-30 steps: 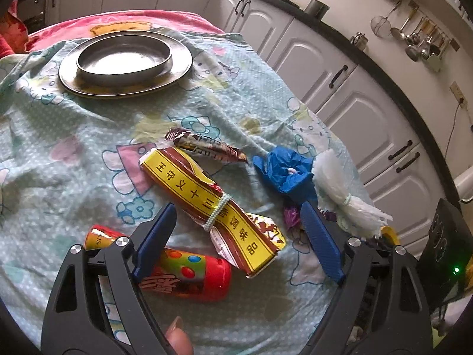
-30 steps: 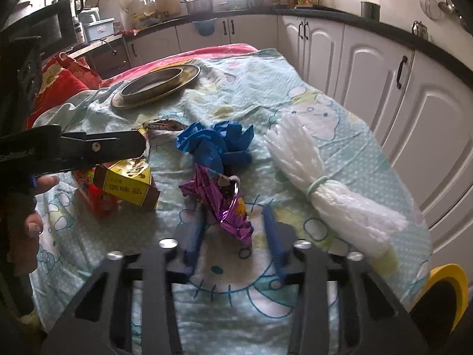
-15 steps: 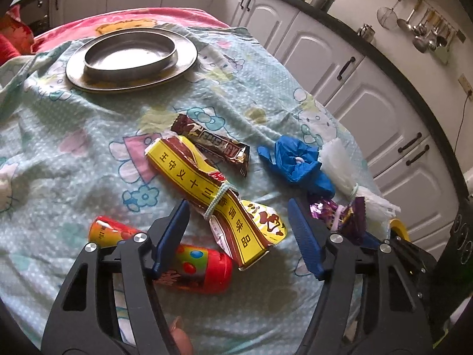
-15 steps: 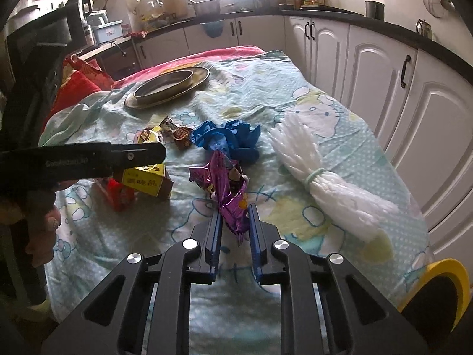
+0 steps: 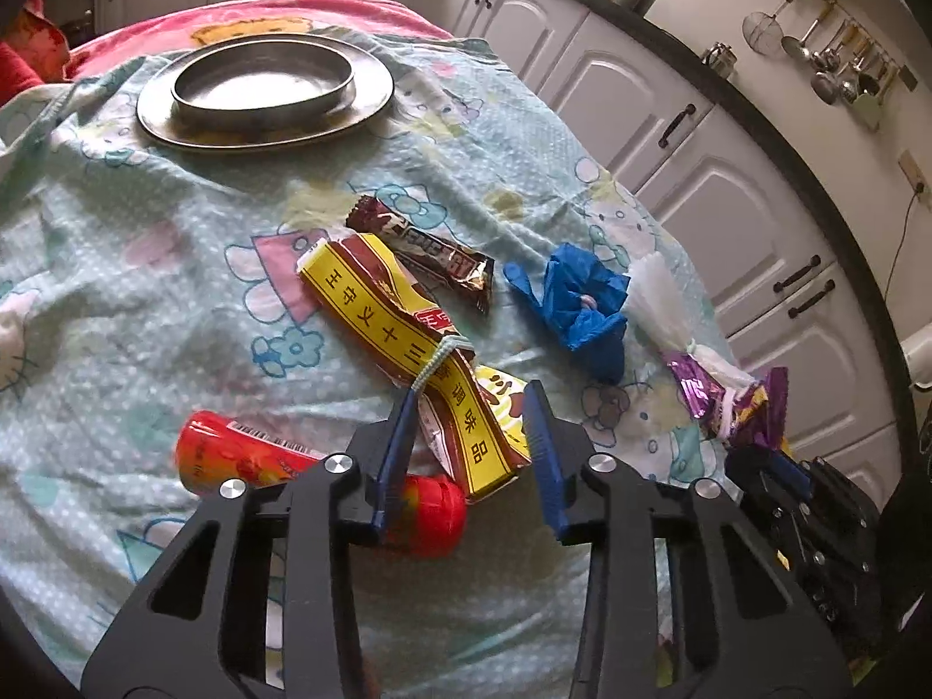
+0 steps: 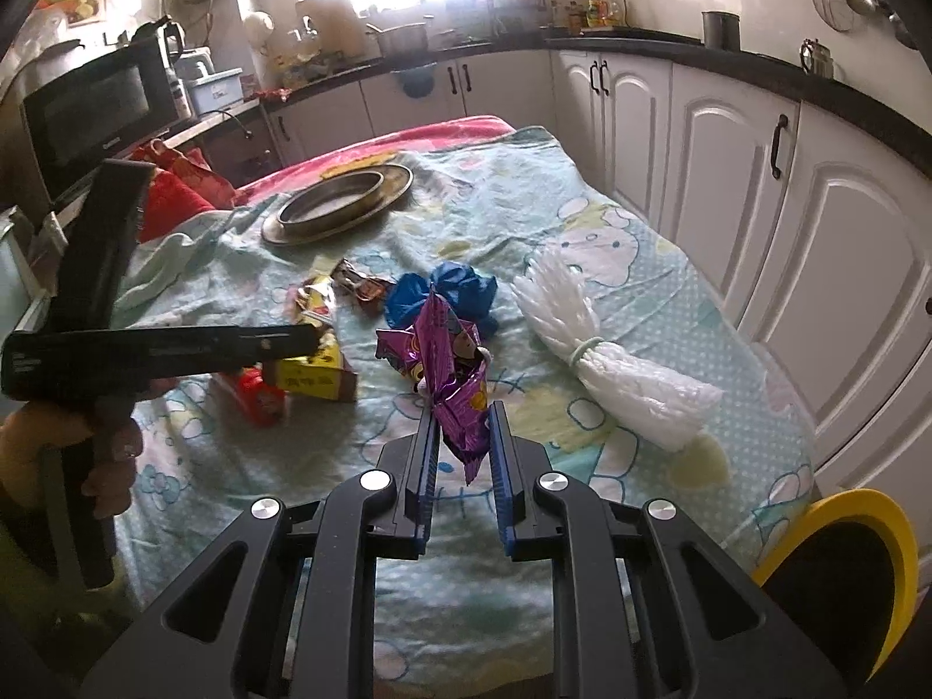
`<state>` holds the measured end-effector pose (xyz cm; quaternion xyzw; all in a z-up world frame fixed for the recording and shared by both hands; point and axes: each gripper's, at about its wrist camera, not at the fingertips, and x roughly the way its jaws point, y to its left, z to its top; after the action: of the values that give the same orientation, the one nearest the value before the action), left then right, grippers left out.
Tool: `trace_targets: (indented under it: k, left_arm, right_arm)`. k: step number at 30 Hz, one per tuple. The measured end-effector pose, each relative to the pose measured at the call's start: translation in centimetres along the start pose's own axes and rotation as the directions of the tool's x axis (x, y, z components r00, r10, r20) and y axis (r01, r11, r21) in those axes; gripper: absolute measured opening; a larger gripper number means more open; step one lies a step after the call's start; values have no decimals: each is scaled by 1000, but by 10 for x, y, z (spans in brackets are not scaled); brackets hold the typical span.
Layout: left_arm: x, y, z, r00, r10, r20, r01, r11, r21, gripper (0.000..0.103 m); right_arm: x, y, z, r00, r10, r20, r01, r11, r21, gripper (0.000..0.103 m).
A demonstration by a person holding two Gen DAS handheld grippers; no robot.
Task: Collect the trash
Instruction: 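Grasp the purple foil wrapper with the right gripper while the left gripper grasps the yellow-brown wrapper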
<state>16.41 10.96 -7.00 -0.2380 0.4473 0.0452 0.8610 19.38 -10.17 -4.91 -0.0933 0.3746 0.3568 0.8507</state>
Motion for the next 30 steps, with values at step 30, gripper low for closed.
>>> trace_targets:
  k: [30]
  left_arm:
    - [-62,-27,-21,986,-117,117,103,988,114,2]
  right_arm:
    - [-71,-7,-19,997,8,72,-12,998,57,16]
